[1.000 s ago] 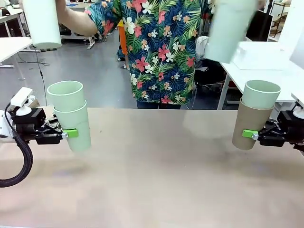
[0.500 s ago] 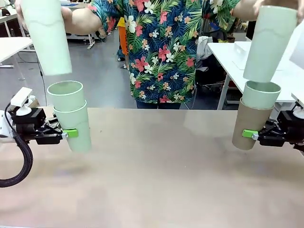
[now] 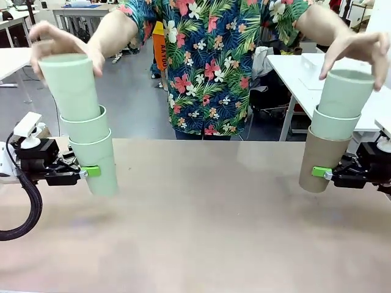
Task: Stack the cups and store them in the basket.
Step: Place the stack of Reusable plastic cups into the Pantry Basket.
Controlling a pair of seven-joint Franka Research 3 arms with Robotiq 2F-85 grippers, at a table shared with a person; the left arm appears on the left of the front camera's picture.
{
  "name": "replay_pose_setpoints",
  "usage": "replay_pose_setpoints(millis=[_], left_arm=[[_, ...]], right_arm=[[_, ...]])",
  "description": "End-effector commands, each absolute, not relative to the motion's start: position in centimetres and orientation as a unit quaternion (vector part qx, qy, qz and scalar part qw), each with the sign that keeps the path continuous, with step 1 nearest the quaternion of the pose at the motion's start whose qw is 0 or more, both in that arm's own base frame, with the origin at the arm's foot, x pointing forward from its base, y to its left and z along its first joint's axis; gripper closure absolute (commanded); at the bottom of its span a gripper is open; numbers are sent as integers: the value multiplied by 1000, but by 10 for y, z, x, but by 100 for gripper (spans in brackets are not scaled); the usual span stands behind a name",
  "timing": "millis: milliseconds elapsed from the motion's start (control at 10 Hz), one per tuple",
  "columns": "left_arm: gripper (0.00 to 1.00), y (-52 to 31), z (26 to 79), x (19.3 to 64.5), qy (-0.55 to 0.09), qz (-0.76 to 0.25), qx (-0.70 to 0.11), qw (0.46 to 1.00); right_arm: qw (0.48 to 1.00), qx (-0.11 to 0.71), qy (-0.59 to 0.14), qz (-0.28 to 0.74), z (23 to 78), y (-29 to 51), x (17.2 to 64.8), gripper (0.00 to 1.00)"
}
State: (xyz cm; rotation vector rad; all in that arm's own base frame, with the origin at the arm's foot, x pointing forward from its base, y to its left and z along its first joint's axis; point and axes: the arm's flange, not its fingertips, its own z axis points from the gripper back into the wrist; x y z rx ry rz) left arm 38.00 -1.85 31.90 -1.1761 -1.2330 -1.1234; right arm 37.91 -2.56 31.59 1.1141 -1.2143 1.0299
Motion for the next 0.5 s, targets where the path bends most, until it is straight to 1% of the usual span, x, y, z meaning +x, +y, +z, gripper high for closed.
replay_pose_setpoints(millis=[0,400], left_arm=[[13,-19,321,380,-514,-468,-495,522],[13,-19,321,380,-514,-468,-495,522]], right_arm=[[564,471,-521,435,319,-25,380,17],[564,471,-521,435,319,-25,380,17]])
